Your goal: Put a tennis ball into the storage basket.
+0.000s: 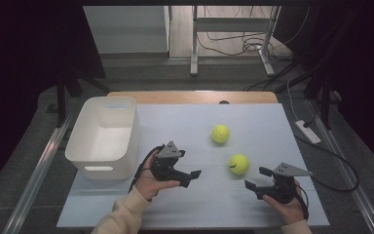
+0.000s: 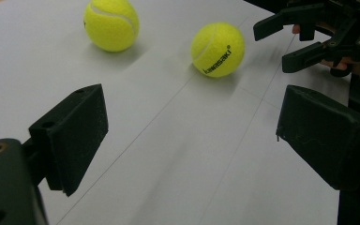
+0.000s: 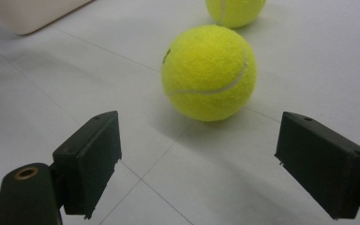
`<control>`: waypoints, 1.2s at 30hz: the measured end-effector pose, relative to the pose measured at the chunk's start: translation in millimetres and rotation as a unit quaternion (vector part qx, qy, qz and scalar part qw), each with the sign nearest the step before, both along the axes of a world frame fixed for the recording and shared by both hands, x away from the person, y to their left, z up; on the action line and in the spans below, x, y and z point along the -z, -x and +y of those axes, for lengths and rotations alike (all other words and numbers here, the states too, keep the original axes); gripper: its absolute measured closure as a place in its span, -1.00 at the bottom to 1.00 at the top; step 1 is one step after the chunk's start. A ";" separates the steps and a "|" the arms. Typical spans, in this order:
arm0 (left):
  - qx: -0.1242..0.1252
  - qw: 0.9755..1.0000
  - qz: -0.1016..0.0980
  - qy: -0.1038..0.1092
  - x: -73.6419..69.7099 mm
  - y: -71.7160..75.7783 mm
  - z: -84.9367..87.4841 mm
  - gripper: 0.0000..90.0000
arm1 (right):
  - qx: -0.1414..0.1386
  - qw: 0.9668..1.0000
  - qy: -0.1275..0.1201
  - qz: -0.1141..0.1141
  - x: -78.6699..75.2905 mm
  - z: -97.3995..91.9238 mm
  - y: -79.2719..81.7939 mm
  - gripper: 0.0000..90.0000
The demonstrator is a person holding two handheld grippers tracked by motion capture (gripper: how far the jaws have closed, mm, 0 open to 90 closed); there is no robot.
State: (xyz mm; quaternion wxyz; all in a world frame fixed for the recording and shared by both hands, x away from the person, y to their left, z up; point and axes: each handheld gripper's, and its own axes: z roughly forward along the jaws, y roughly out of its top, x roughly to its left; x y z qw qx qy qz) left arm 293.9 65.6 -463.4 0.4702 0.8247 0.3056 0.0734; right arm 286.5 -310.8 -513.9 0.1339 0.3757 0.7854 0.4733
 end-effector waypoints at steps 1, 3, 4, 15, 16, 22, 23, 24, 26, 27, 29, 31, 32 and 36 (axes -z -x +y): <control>0.001 1.000 -0.001 0.000 -0.3 -0.5 -0.8 -0.79 | 0.000 1.000 0.000 0.000 0.0 0.1 0.0 -0.68; 0.002 1.000 0.000 -0.001 -1.1 -1.4 -2.2 -0.79 | 0.000 1.000 0.000 0.001 -0.1 0.6 -0.1 -0.68; 0.002 1.000 0.000 -0.001 -1.3 -1.9 -3.1 -0.79 | 0.000 1.000 0.000 0.001 0.0 0.8 -0.2 -0.68; 0.007 1.000 0.001 -0.009 -2.8 -7.2 -11.9 -0.79 | 0.001 1.000 0.002 0.000 0.3 1.0 -1.0 -0.68; 0.008 1.000 0.001 -0.009 -3.1 -7.5 -12.6 -0.79 | 0.001 1.000 0.002 0.000 0.3 1.2 -1.1 -0.69; 0.011 1.000 0.000 -0.014 -3.5 -8.9 -17.2 -0.79 | 0.001 1.000 0.004 0.000 0.2 1.2 -1.3 -0.69; 0.011 1.000 0.000 -0.014 -3.5 -9.4 -17.9 -0.79 | 0.001 1.000 0.004 0.000 0.2 1.1 -1.4 -0.69; 0.011 1.000 0.000 -0.015 -3.6 -9.7 -18.2 -0.79 | 0.001 1.000 0.003 0.000 0.2 1.1 -1.5 -0.68; 0.012 1.000 0.001 -0.016 -3.8 -11.0 -19.5 -0.79 | 0.001 1.000 0.004 -0.001 0.2 1.0 -1.4 -0.69; 0.012 1.000 0.001 -0.016 -3.9 -11.6 -20.2 -0.79 | 0.001 1.000 0.004 -0.001 0.2 1.1 -1.4 -0.69; 0.015 1.000 0.002 -0.016 -4.2 -12.7 -21.6 -0.79 | 0.001 1.000 0.004 -0.001 0.2 1.0 -1.5 -0.69; 0.017 1.000 0.003 -0.018 -4.8 -13.8 -24.0 -0.79 | 0.002 1.000 0.004 -0.001 0.1 1.1 -1.5 -0.69; 0.018 1.000 0.003 -0.018 -5.2 -14.1 -24.9 -0.79 | 0.003 1.000 0.003 0.000 0.0 1.3 -1.4 -0.69; 0.024 1.000 0.003 -0.019 -6.6 -16.1 -31.1 -0.79 | 0.004 1.000 0.003 -0.001 -0.4 2.1 -1.0 -0.70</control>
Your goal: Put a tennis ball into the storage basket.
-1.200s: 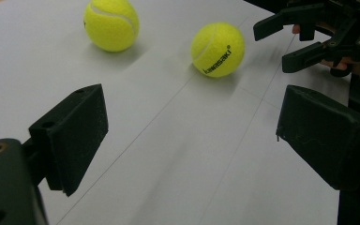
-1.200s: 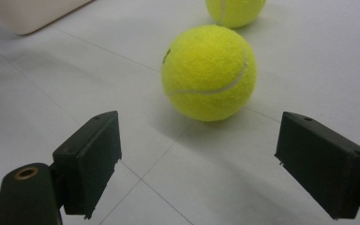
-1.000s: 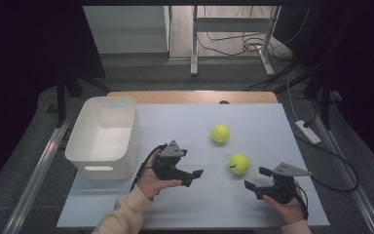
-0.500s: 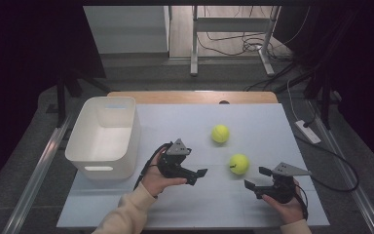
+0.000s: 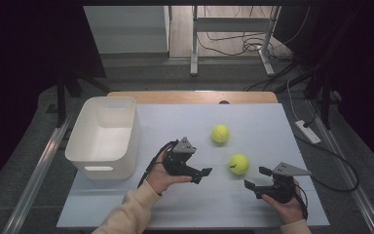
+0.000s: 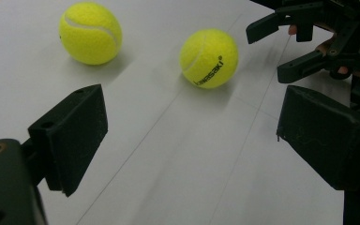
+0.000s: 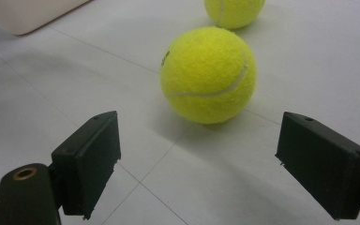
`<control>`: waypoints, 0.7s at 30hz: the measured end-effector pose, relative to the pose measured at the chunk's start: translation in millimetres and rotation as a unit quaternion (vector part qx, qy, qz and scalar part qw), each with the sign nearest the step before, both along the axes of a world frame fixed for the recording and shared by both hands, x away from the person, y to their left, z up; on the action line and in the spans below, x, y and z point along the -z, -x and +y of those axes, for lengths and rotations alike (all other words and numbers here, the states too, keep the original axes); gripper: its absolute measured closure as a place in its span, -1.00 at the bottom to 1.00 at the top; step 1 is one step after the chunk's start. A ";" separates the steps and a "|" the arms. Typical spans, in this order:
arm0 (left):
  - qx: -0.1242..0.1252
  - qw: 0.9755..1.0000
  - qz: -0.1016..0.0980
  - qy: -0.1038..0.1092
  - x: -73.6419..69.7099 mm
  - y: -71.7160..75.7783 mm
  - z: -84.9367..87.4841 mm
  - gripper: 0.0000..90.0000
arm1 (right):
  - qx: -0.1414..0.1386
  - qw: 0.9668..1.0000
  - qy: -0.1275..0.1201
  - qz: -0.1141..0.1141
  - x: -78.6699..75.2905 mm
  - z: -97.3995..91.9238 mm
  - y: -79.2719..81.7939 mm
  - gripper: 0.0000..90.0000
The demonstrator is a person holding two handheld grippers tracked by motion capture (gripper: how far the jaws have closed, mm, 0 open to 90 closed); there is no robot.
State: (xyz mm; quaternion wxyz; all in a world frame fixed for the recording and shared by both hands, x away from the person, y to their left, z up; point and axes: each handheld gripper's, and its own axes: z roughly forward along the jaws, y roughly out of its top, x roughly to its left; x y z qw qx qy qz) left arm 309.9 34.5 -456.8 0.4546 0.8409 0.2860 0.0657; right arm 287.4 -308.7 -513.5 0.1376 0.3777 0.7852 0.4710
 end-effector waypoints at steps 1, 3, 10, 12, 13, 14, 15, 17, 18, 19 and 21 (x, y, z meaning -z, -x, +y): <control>0.002 1.000 0.000 -0.002 -0.1 -0.8 -2.0 -0.79 | -0.001 1.000 0.002 0.000 -0.1 0.0 0.0 -0.70; 0.004 1.000 0.001 -0.004 -0.1 -2.4 -5.7 -0.79 | -0.001 1.000 0.000 0.000 0.0 -0.2 -0.1 -0.70; 0.012 1.000 0.003 -0.008 0.2 -6.8 -15.8 -0.79 | -0.001 1.000 0.001 -0.002 0.1 1.6 -0.7 -0.70; 0.015 1.000 0.004 -0.010 0.9 -8.1 -18.8 -0.79 | -0.002 1.000 0.003 -0.001 0.3 2.1 -0.7 -0.71; 0.016 1.000 0.005 -0.010 1.3 -8.7 -20.4 -0.79 | -0.003 1.000 0.005 -0.001 0.4 2.1 -0.8 -0.71; 0.017 1.000 0.005 -0.010 1.7 -9.4 -21.8 -0.79 | -0.003 1.000 0.006 -0.001 0.3 2.0 -0.9 -0.71; 0.018 1.000 0.005 -0.010 2.1 -10.1 -22.9 -0.79 | -0.003 1.000 0.005 -0.002 0.4 1.8 -1.1 -0.71; 0.019 1.000 0.008 -0.011 3.2 -11.9 -25.4 -0.79 | -0.002 1.000 0.005 -0.002 0.6 1.8 -1.2 -0.71; 0.019 1.000 0.008 -0.011 3.2 -11.9 -25.4 -0.79 | -0.002 1.000 0.005 -0.002 0.6 1.8 -1.2 -0.71; 0.021 1.000 0.008 -0.013 3.7 -12.8 -25.9 -0.79 | -0.002 1.000 0.006 -0.001 0.6 1.9 -1.1 -0.71; 0.021 1.000 0.011 -0.011 4.7 -13.7 -27.9 -0.79 | -0.003 1.000 0.006 -0.001 0.6 2.2 -1.0 -0.71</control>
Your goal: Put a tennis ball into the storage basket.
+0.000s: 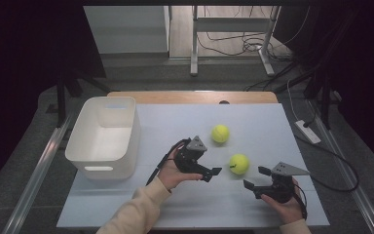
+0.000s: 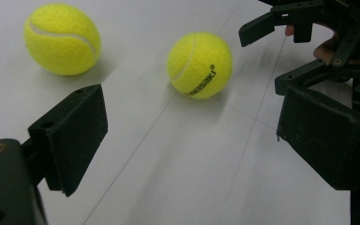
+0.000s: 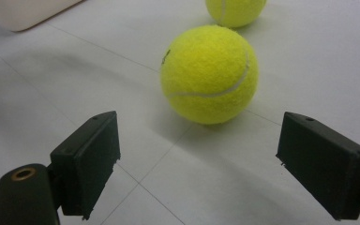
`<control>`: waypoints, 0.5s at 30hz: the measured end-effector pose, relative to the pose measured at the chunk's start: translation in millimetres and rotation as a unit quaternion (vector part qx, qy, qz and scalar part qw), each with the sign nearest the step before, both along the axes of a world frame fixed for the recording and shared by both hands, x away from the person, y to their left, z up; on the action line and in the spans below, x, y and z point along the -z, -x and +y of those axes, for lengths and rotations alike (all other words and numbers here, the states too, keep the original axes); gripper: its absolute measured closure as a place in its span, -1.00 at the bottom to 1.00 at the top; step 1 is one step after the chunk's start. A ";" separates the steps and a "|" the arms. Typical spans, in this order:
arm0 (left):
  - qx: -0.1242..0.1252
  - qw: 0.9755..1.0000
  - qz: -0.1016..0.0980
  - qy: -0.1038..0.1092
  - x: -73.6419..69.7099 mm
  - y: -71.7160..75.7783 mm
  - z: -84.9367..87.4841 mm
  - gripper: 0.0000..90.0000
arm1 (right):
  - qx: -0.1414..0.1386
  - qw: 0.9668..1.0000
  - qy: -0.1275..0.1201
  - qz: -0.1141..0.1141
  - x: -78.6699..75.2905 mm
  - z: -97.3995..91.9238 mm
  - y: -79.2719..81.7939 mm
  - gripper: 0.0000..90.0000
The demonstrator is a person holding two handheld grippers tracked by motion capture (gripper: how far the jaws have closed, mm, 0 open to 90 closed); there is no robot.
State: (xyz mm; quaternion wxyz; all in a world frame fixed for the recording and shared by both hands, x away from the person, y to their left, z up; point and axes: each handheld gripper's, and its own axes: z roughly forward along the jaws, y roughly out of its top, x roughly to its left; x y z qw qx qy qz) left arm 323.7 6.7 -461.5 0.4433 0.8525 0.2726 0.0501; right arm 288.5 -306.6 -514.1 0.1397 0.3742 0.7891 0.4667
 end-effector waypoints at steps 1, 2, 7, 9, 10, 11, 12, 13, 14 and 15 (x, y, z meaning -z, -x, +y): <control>0.000 1.000 0.001 -0.001 0.4 -0.6 -1.0 -0.79 | 0.000 1.000 0.000 0.000 0.0 0.1 0.0 -0.71; 0.001 1.000 0.002 0.000 0.7 -1.1 -1.8 -0.79 | 0.000 1.000 0.000 0.000 0.0 0.1 0.0 -0.71; 0.004 1.000 0.005 -0.003 1.7 -4.0 -6.3 -0.79 | 0.001 1.000 0.000 0.001 -0.2 0.2 0.4 -0.71; 0.004 1.000 0.006 -0.003 1.6 -5.0 -8.9 -0.79 | 0.001 1.000 0.001 0.001 -0.3 0.3 0.4 -0.71; 0.006 1.000 0.005 -0.004 1.3 -5.9 -10.0 -0.79 | 0.001 1.000 0.001 0.000 -0.2 0.5 0.3 -0.71; 0.007 1.000 0.005 -0.004 1.2 -6.5 -11.4 -0.79 | 0.001 1.000 0.001 0.000 -0.2 0.5 0.4 -0.71; 0.008 1.000 0.005 -0.005 0.9 -7.3 -12.8 -0.79 | 0.001 1.000 0.001 0.000 -0.2 0.6 0.4 -0.71; 0.008 1.000 0.005 -0.005 0.9 -7.3 -12.8 -0.79 | 0.001 1.000 0.001 0.000 -0.1 0.6 0.4 -0.71; 0.009 1.000 0.006 -0.007 0.9 -8.3 -16.5 -0.79 | 0.001 1.000 0.001 0.000 -0.2 0.6 0.4 -0.71; 0.012 1.000 0.005 -0.008 1.1 -8.8 -17.4 -0.79 | 0.001 1.000 0.001 0.000 -0.2 0.5 0.5 -0.71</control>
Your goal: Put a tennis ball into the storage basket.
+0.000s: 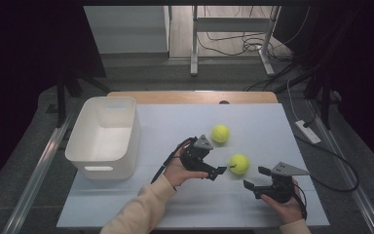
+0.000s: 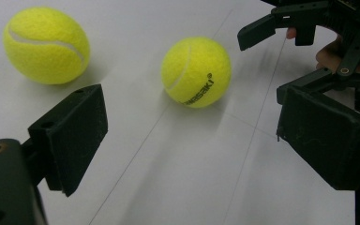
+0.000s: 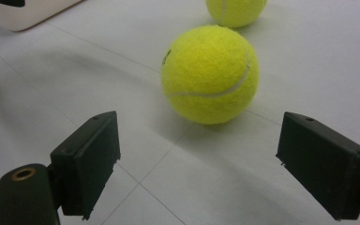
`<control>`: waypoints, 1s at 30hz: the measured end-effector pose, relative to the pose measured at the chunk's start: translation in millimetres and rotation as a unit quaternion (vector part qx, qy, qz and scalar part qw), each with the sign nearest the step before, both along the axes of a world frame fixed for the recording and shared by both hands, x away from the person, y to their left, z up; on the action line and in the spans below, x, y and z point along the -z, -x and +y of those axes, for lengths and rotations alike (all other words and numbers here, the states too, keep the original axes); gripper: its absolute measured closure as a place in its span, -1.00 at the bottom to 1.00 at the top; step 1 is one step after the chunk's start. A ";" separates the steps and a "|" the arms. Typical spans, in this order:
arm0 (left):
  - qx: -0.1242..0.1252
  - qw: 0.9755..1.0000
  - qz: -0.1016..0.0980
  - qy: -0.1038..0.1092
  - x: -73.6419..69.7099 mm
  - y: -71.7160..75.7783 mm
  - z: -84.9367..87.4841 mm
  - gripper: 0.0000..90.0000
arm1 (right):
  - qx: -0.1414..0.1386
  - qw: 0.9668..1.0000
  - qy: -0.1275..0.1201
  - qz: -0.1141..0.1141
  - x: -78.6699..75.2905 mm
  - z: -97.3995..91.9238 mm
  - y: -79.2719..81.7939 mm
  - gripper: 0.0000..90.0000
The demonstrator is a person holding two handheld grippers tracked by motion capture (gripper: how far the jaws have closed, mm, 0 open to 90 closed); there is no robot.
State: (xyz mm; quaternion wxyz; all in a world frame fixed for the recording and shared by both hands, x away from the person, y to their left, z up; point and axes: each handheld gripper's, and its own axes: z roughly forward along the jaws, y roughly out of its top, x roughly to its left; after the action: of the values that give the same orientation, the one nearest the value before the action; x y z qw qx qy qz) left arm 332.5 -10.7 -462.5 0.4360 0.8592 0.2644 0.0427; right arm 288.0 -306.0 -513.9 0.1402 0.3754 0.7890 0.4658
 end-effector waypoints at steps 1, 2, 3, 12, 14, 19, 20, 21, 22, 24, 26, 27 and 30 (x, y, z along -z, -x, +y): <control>0.002 1.000 0.000 -0.001 0.2 -0.5 -1.5 -0.79 | 0.000 1.000 0.000 0.000 0.0 0.0 0.0 -0.71; 0.002 1.000 0.000 -0.002 0.5 -0.8 -2.2 -0.79 | 0.000 1.000 0.000 0.000 -0.1 -0.3 0.0 -0.71; 0.003 1.000 0.000 -0.002 0.8 -1.2 -3.2 -0.79 | 0.000 1.000 0.000 0.000 -0.1 -0.4 0.0 -0.71; 0.003 1.000 0.008 -0.001 1.5 -7.9 -8.5 -0.79 | 0.000 1.000 0.000 -0.001 0.0 0.2 0.0 -0.71; 0.002 1.000 0.009 -0.001 1.5 -8.5 -9.0 -0.79 | 0.000 1.000 0.000 -0.001 -0.1 0.3 0.1 -0.71; 0.003 1.000 0.012 -0.001 0.6 -12.8 -13.1 -0.79 | 0.000 1.000 0.001 -0.002 0.0 0.4 0.0 -0.71; 0.003 1.000 0.012 -0.001 0.6 -12.8 -13.1 -0.79 | -0.001 1.000 0.002 -0.002 -0.1 0.5 0.0 -0.71; 0.003 1.000 0.012 -0.001 0.4 -13.4 -14.1 -0.79 | -0.001 1.000 0.002 -0.002 -0.1 0.5 0.0 -0.71; 0.004 1.000 0.011 -0.002 0.2 -14.0 -15.2 -0.79 | -0.001 1.000 0.003 -0.002 0.0 0.6 0.0 -0.71; 0.003 1.000 0.012 -0.001 0.2 -14.8 -17.0 -0.79 | -0.001 1.000 0.003 -0.003 0.1 0.8 0.1 -0.71; 0.005 1.000 0.013 -0.004 -0.1 -16.2 -18.5 -0.79 | -0.001 1.000 0.003 -0.003 0.1 0.9 0.0 -0.71; 0.004 1.000 0.013 -0.003 -0.1 -16.6 -19.3 -0.79 | -0.001 1.000 0.003 -0.003 0.1 0.9 0.0 -0.71; 0.006 1.000 0.015 -0.003 -0.4 -17.9 -21.1 -0.79 | 0.000 1.000 0.002 -0.002 -0.1 1.0 0.1 -0.71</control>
State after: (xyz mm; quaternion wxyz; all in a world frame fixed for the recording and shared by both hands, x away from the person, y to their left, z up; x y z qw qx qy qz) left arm 350.4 -31.9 -462.1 0.4292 0.8628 0.2656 0.0282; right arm 287.9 -305.1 -513.8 0.1427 0.3736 0.7899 0.4650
